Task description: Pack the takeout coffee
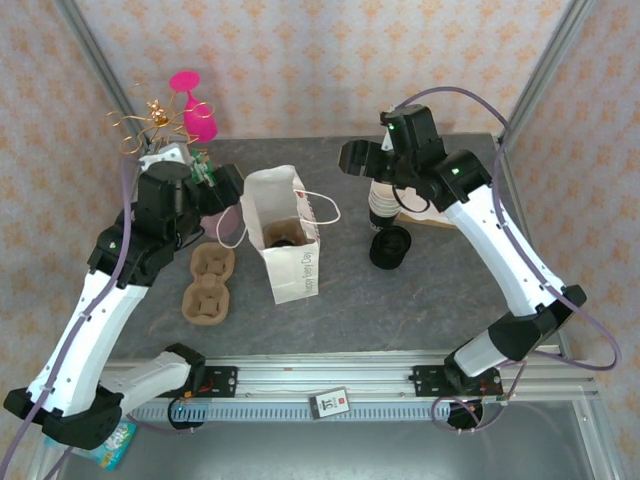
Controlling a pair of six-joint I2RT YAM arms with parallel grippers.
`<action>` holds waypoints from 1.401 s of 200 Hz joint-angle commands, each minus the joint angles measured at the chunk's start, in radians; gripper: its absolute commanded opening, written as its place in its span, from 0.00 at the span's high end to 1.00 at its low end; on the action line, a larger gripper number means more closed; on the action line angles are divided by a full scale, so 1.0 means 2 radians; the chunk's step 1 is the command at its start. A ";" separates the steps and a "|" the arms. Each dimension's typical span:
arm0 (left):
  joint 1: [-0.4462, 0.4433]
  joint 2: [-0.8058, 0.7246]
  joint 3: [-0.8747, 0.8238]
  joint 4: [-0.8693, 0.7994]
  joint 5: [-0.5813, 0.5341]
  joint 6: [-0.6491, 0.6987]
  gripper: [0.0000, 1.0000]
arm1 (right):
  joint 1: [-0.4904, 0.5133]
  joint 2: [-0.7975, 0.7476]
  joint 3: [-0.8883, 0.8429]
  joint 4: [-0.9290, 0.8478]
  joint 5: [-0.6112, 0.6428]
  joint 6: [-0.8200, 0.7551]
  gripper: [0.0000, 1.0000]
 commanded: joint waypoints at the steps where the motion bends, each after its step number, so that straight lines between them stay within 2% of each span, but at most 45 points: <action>1: 0.022 0.016 0.017 -0.013 -0.056 0.054 0.03 | -0.003 -0.004 -0.026 0.099 -0.062 -0.034 0.15; 19: 0.053 0.043 0.014 -0.022 -0.050 0.066 0.06 | -0.003 0.018 -0.012 0.103 -0.092 -0.051 0.15; 43: 0.088 0.064 -0.010 0.017 0.017 0.079 0.16 | -0.003 0.041 -0.005 0.109 -0.145 -0.067 0.15; 63: 0.104 0.090 -0.008 0.039 0.039 0.087 0.24 | -0.005 0.047 -0.021 0.126 -0.168 -0.069 0.14; 84: 0.118 0.132 0.005 0.041 0.057 0.103 0.40 | -0.008 0.056 -0.025 0.126 -0.176 -0.068 0.12; 92: 0.118 0.146 0.011 0.038 0.063 0.115 0.42 | -0.009 0.056 -0.027 0.125 -0.177 -0.068 0.12; 123: 0.118 0.178 0.025 0.030 0.040 0.134 0.54 | -0.013 0.050 -0.042 0.133 -0.172 -0.068 0.10; 151: 0.120 0.199 0.035 0.027 0.028 0.143 0.61 | -0.015 0.051 -0.046 0.135 -0.173 -0.067 0.08; 173: 0.122 0.211 0.042 0.027 0.012 0.149 0.63 | -0.015 0.054 -0.046 0.135 -0.173 -0.068 0.07; 224: 0.131 0.233 0.058 0.029 0.008 0.149 0.78 | -0.016 0.057 -0.048 0.132 -0.167 -0.070 0.04; 243: 0.132 0.239 0.061 0.030 0.017 0.151 0.78 | -0.017 0.056 -0.049 0.130 -0.167 -0.070 0.04; 280: 0.132 0.237 0.062 0.027 0.066 0.147 0.66 | -0.020 0.056 -0.053 0.131 -0.165 -0.071 0.02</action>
